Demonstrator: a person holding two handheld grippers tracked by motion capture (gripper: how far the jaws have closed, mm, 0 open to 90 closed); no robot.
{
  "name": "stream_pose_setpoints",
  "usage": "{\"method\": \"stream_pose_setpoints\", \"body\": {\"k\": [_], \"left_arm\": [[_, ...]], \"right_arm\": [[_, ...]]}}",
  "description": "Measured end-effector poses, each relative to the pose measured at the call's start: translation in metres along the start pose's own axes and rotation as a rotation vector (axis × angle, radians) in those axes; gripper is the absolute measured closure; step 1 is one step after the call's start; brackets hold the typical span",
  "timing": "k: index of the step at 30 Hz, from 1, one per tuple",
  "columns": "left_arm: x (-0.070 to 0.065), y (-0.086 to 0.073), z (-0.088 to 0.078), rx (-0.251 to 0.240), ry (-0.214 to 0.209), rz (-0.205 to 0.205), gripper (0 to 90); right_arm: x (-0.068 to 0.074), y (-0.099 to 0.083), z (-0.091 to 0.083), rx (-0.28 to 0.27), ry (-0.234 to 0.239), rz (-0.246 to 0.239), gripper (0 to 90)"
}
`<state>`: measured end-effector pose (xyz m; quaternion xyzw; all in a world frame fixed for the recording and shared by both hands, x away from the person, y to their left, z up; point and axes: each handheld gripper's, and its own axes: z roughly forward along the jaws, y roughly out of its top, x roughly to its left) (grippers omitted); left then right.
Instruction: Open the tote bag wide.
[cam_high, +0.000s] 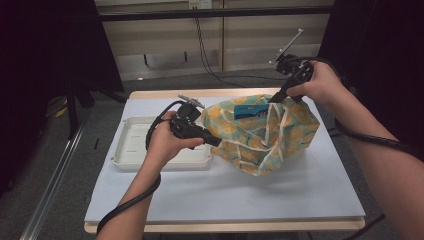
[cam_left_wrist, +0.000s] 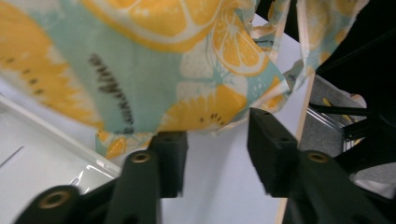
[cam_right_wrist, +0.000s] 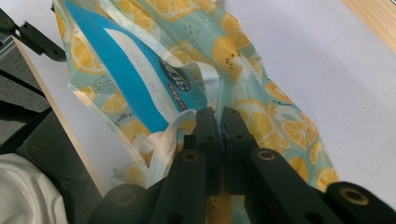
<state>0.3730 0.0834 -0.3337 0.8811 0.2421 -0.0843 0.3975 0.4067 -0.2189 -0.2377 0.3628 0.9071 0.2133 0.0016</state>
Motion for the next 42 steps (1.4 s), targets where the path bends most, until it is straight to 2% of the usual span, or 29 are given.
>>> {"method": "stream_pose_setpoints", "body": {"k": [1,2,3,4,5,6,7,9,10,13,14,16,19,22,24,26,27,28,30,32,34,35,36,37,40,41,42], "left_arm": [[0.0,0.0,0.003,-0.015,-0.003,0.002,53.0],[-0.001,0.002,0.004,-0.009,0.011,0.016,49.1],[-0.001,0.002,0.005,-0.017,0.003,0.011,46.6],[-0.001,0.004,0.007,-0.012,0.002,0.019,47.1],[-0.001,0.004,0.008,-0.027,-0.007,0.013,45.8],[-0.001,0.005,0.008,-0.015,0.008,0.019,43.9],[-0.003,0.006,0.01,-0.041,0.007,0.011,41.9],[-0.003,0.009,0.009,-0.034,0.023,0.019,38.8],[-0.003,0.01,0.011,-0.047,0.004,0.023,36.9],[-0.005,0.014,0.012,-0.064,0.01,0.024,33.8],[-0.006,0.017,0.011,-0.057,0.023,0.012,32.5],[-0.006,0.018,0.013,-0.077,0.01,0.016,29.8],[-0.007,0.022,0.013,-0.062,0.015,0.015,25.8],[-0.007,0.023,0.012,-0.072,0.013,0.022,20.8],[-0.007,0.022,0.011,-0.065,0.029,0.021,17.3],[-0.006,0.021,0.01,-0.063,0.034,0.005,14.5],[-0.006,0.021,0.011,-0.079,0.033,-0.012,13.2],[-0.005,0.021,0.009,-0.069,0.038,-0.009,14.9],[-0.003,0.02,0.01,-0.084,0.045,-0.02,16.7],[-0.003,0.021,0.009,-0.075,0.04,-0.02,24.9],[-0.005,0.022,0.01,-0.071,0.019,-0.024,41.5],[-0.005,0.023,0.009,-0.052,0.022,-0.006,52.9],[-0.006,0.024,0.008,-0.054,0.012,-0.007,62.7],[-0.006,0.024,0.009,-0.063,-0.004,-0.006,68.5],[-0.006,0.026,0.005,-0.051,0.004,-0.011,79.8],[-0.006,0.027,0.003,-0.06,-0.005,-0.018,83.1],[-0.006,0.027,0.001,-0.085,-0.034,-0.037,87.1]], "right_arm": [[0.0,0.0,0.0,0.0,0.0,0.002,87.1],[0.0,0.0,0.0,0.0,0.001,0.005,87.1],[0.0,-0.001,0.0,-0.002,0.002,-0.003,87.0],[-0.001,-0.001,0.0,-0.001,0.002,-0.005,86.9],[-0.001,-0.001,0.0,-0.005,0.003,-0.007,86.8],[-0.001,-0.002,0.0,-0.004,0.004,-0.004,86.8],[-0.001,-0.002,0.0,-0.005,0.003,-0.005,86.8],[-0.001,-0.002,0.0,-0.006,0.002,-0.002,86.7],[-0.001,-0.002,0.0,-0.008,0.004,0.004,86.8],[-0.001,-0.002,0.0,-0.007,0.007,0.008,86.8],[-0.001,-0.002,0.0,-0.008,0.006,0.005,86.8],[-0.001,-0.002,0.0,-0.01,0.005,0.002,86.8],[0.0,-0.003,0.0,-0.009,0.003,0.001,86.6],[-0.001,-0.003,0.0,-0.012,0.003,-0.007,86.4],[-0.001,-0.003,0.0,-0.012,0.004,-0.002,86.0],[-0.001,-0.003,0.0,-0.01,0.004,-0.005,85.6],[-0.001,-0.003,0.0,-0.011,0.002,0.0,85.5],[-0.002,-0.003,0.001,-0.013,0.002,-0.004,85.5],[-0.002,-0.003,0.001,-0.013,0.003,-0.003,85.5],[-0.001,-0.003,0.001,-0.01,0.003,-0.001,85.5],[-0.001,-0.003,0.001,-0.013,0.001,0.0,85.5],[-0.002,-0.004,0.001,-0.011,0.005,-0.001,85.4],[-0.002,-0.004,0.001,-0.012,0.004,-0.002,85.3],[-0.003,-0.005,0.001,-0.016,0.006,0.002,85.3],[-0.003,-0.005,0.0,-0.021,0.006,0.016,85.5],[-0.004,-0.006,0.0,-0.022,0.007,0.013,85.5],[-0.004,-0.006,-0.001,-0.023,0.006,0.016,85.6]]}}
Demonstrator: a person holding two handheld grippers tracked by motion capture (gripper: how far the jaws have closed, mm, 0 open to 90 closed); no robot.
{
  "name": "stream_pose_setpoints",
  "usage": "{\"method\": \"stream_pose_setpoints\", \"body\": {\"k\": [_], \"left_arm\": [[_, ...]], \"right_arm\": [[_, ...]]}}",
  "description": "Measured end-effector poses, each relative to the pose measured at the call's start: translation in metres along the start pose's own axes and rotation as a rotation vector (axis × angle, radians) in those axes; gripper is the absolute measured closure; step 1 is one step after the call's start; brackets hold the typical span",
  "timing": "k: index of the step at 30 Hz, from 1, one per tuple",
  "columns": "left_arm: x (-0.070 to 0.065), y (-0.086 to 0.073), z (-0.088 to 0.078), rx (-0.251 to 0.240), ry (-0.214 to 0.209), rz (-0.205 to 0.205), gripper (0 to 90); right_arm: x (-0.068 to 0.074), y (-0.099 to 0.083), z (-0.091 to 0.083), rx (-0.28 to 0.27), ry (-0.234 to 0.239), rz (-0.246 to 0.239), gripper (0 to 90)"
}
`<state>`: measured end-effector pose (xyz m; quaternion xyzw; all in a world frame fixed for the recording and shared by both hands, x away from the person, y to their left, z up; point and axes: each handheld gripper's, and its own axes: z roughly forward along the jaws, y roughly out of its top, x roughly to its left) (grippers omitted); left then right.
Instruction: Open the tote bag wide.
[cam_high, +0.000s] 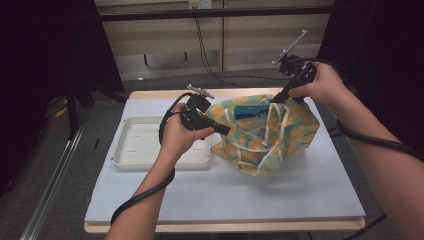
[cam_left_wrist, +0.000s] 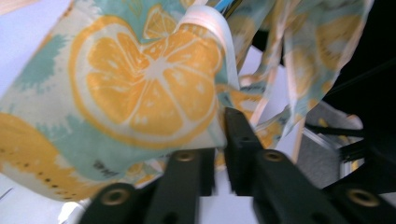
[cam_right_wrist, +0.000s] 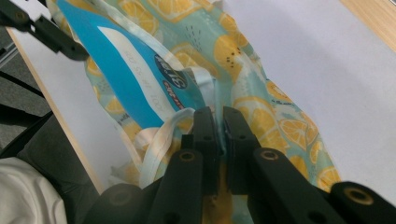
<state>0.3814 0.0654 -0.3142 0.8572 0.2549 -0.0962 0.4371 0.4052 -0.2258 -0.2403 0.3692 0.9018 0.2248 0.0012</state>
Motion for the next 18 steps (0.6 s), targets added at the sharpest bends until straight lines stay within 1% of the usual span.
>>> {"method": "stream_pose_setpoints", "body": {"k": [1,2,3,4,5,6,7,9,10,12,16,17,18], "left_arm": [[0.0,0.001,-0.002,-0.01,-0.008,-0.002,89.0],[0.001,0.002,-0.005,-0.025,-0.011,-0.011,89.2],[0.001,0.004,-0.008,-0.029,-0.018,-0.019,89.9],[0.001,0.005,-0.012,-0.037,-0.01,-0.016,90.0],[0.001,0.007,-0.014,-0.056,-0.012,-0.016,90.0],[0.0,0.009,-0.017,-0.065,-0.013,-0.017,90.0],[0.0,0.011,-0.02,-0.079,-0.011,-0.004,90.0],[0.0,0.014,-0.026,-0.109,-0.013,-0.009,90.0],[0.001,0.016,-0.03,-0.118,-0.007,0.0,90.0],[0.003,0.019,-0.035,-0.147,-0.02,-0.013,90.0],[0.006,0.024,-0.043,-0.196,-0.016,-0.032,90.0],[0.008,0.025,-0.044,-0.189,-0.012,-0.027,90.0],[0.01,0.026,-0.046,-0.202,-0.013,-0.029,90.0]], "right_arm": [[-0.001,-0.001,-0.001,-0.003,0.0,0.003,85.7],[-0.001,-0.001,-0.002,-0.001,-0.001,0.002,85.7],[-0.002,-0.002,-0.002,-0.003,-0.003,0.006,85.9],[-0.003,-0.003,-0.003,-0.004,-0.003,0.009,86.1],[-0.004,-0.003,-0.004,-0.003,-0.002,0.007,86.5],[-0.005,-0.004,-0.005,-0.004,-0.002,0.007,87.3],[-0.005,-0.005,-0.006,-0.005,-0.002,0.012,87.6],[-0.007,-0.007,-0.009,-0.01,-0.007,0.014,87.9],[-0.008,-0.008,-0.01,-0.014,-0.008,0.011,87.9],[-0.01,-0.01,-0.013,-0.021,-0.013,0.021,88.1],[-0.014,-0.014,-0.02,-0.031,-0.018,0.024,88.0],[-0.015,-0.015,-0.021,-0.033,-0.023,0.029,88.0],[-0.016,-0.016,-0.022,-0.034,-0.025,0.031,87.9]]}}
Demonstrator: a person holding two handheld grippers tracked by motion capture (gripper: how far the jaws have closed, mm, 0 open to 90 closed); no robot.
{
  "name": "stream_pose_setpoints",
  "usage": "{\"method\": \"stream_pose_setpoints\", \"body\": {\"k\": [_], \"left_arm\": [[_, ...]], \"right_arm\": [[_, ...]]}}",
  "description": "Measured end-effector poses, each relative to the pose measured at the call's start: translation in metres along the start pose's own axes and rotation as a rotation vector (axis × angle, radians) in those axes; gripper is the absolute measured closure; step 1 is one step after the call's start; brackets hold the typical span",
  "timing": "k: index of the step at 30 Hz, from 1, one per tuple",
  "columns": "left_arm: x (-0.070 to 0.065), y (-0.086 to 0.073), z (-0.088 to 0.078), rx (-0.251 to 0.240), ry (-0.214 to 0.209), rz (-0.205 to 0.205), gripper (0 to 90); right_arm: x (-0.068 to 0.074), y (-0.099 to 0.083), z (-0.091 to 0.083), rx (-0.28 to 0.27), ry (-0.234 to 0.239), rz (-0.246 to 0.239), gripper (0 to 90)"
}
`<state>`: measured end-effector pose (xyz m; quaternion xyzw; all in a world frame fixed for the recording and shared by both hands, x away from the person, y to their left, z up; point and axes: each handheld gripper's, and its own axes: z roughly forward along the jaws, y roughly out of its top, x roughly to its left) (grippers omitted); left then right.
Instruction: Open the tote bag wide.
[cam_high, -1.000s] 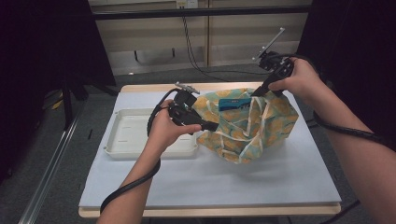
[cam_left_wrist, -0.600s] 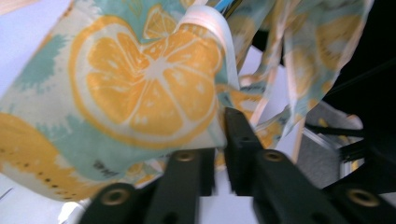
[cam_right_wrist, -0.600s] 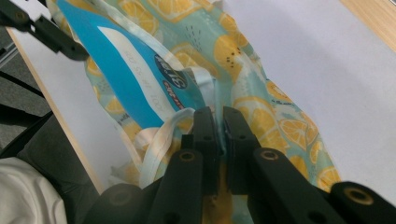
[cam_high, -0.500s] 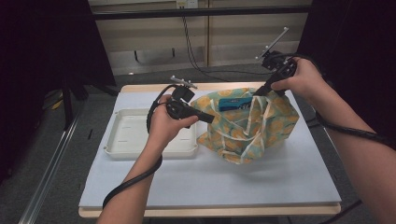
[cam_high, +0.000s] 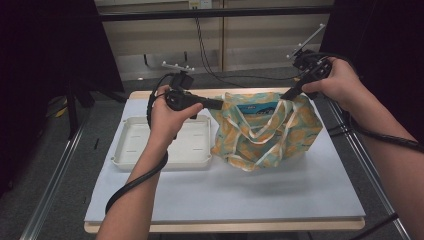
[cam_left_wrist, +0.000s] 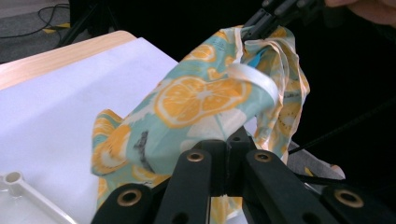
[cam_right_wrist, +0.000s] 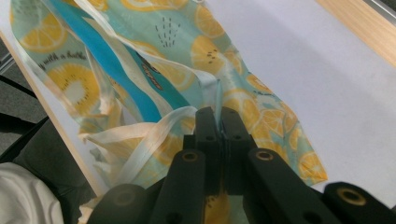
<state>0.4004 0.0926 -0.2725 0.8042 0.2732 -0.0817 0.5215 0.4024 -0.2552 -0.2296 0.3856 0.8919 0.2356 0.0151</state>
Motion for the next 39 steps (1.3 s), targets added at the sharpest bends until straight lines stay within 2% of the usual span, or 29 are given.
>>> {"method": "stream_pose_setpoints", "body": {"k": [8,14,18,22,25,33,39], "left_arm": [[0.011,0.002,0.0,-0.029,0.02,-0.041,90.0],[0.017,0.0,0.002,-0.024,0.043,-0.045,90.0],[0.022,-0.003,0.004,-0.027,0.05,-0.07,90.0],[0.023,-0.006,0.005,-0.014,0.053,-0.066,90.0],[0.022,-0.007,0.005,-0.017,0.056,-0.065,90.0],[0.022,-0.008,0.004,-0.013,0.066,-0.069,90.0],[0.02,-0.008,0.005,-0.01,0.067,-0.066,90.0]], "right_arm": [[-0.004,-0.005,0.005,0.031,-0.008,0.005,87.8],[-0.006,-0.005,0.017,0.05,-0.002,-0.004,88.3],[-0.008,-0.006,0.024,0.056,0.007,-0.003,88.2],[-0.01,-0.007,0.027,0.063,0.008,-0.005,87.2],[-0.008,-0.005,0.024,0.067,-0.009,-0.007,83.1],[-0.001,0.002,0.001,0.042,-0.061,-0.016,61.7],[0.005,0.006,-0.013,0.014,-0.067,-0.032,56.0]]}}
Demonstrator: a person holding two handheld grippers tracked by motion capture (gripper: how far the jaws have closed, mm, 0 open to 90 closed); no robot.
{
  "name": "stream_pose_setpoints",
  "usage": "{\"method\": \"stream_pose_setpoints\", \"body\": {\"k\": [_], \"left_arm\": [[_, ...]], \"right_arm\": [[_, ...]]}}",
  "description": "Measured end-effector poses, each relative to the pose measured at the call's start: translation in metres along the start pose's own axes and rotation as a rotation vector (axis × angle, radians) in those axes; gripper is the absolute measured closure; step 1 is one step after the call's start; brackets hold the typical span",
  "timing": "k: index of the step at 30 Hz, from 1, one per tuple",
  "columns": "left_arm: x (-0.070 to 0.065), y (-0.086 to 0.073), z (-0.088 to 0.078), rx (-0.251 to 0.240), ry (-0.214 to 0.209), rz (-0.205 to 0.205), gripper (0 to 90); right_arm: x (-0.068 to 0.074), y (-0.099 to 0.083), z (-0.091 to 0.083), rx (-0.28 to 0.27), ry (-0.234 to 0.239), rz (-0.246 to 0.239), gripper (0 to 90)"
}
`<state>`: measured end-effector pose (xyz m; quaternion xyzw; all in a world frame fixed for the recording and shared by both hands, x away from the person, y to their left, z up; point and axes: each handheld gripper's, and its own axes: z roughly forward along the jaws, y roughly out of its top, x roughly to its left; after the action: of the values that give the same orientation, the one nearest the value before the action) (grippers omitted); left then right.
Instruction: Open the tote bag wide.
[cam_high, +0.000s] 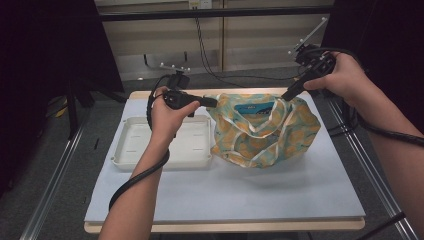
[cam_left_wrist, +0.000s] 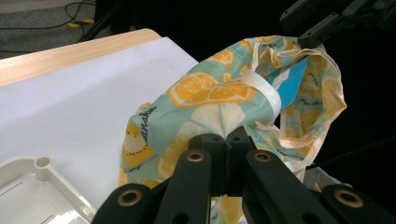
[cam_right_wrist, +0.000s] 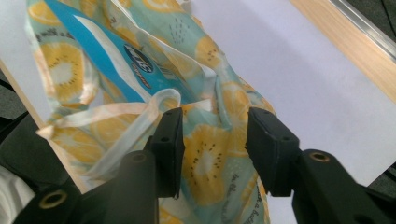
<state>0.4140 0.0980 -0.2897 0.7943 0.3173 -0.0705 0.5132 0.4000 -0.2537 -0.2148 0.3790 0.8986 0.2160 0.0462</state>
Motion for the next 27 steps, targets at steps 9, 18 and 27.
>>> {"method": "stream_pose_setpoints", "body": {"k": [9,18,27], "left_arm": [[-0.001,0.0,0.001,0.001,0.0,-0.002,90.0],[-0.001,0.0,0.001,0.009,0.008,-0.003,90.0],[0.003,-0.002,-0.003,0.004,0.003,-0.011,90.0]], "right_arm": [[0.016,0.005,-0.005,-0.026,0.086,-0.081,51.6],[0.022,0.003,0.016,0.044,0.107,-0.116,78.2],[0.016,0.011,-0.005,-0.048,0.121,-0.012,88.6]]}}
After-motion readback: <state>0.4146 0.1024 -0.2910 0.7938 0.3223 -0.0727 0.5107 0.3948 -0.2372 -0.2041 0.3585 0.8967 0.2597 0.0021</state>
